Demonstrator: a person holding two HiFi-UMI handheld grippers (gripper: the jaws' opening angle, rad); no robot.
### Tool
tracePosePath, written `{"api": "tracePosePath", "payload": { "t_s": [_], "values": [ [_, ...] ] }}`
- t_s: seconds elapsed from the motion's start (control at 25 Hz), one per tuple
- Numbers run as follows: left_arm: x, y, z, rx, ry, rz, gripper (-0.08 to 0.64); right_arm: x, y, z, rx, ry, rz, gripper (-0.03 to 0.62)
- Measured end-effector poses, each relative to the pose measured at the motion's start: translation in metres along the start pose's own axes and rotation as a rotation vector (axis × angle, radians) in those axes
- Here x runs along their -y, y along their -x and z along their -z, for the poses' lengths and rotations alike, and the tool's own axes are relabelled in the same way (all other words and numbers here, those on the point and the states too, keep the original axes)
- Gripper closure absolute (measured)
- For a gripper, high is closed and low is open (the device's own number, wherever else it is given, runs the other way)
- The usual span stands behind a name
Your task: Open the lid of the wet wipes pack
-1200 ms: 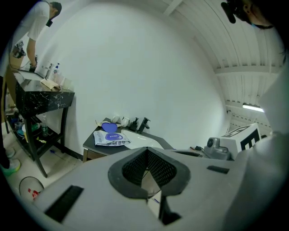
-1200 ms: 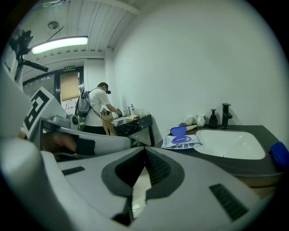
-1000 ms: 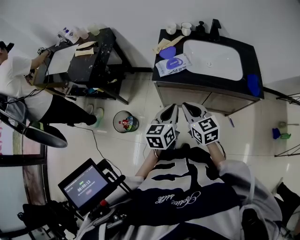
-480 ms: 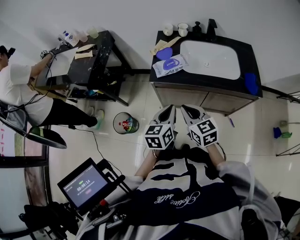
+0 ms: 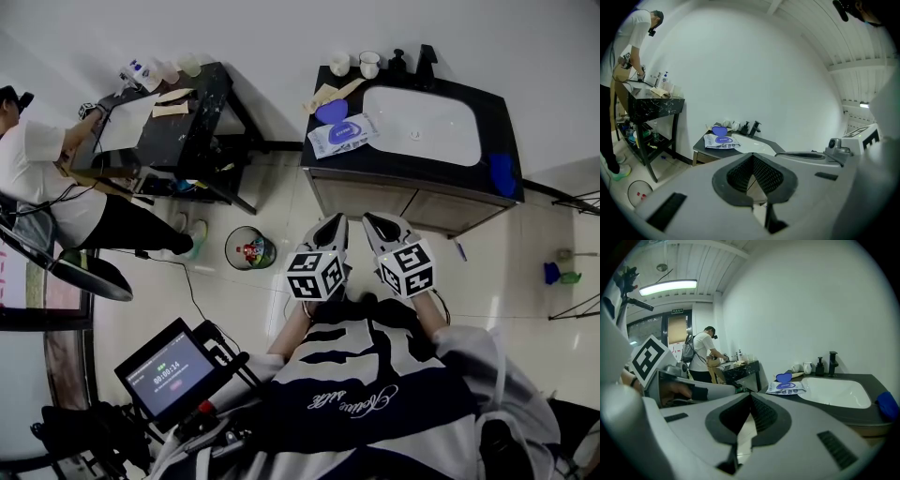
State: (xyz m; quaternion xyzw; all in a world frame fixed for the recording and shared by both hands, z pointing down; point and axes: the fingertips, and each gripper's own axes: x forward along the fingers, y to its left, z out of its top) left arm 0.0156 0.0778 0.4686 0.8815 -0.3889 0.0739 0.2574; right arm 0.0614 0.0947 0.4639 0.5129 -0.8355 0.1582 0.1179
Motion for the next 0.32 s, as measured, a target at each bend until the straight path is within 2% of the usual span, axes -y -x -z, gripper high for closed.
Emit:
{"api": "tracePosePath", "payload": {
  "t_s": [0.32],
  "values": [
    [-0.0029, 0.0039, 0.003, -0.009, 0.007, -0.005, 0.561, -0.0007, -0.0012, -0.0005, 0.0, -0.008, 0.003, 0.594]
  ]
}}
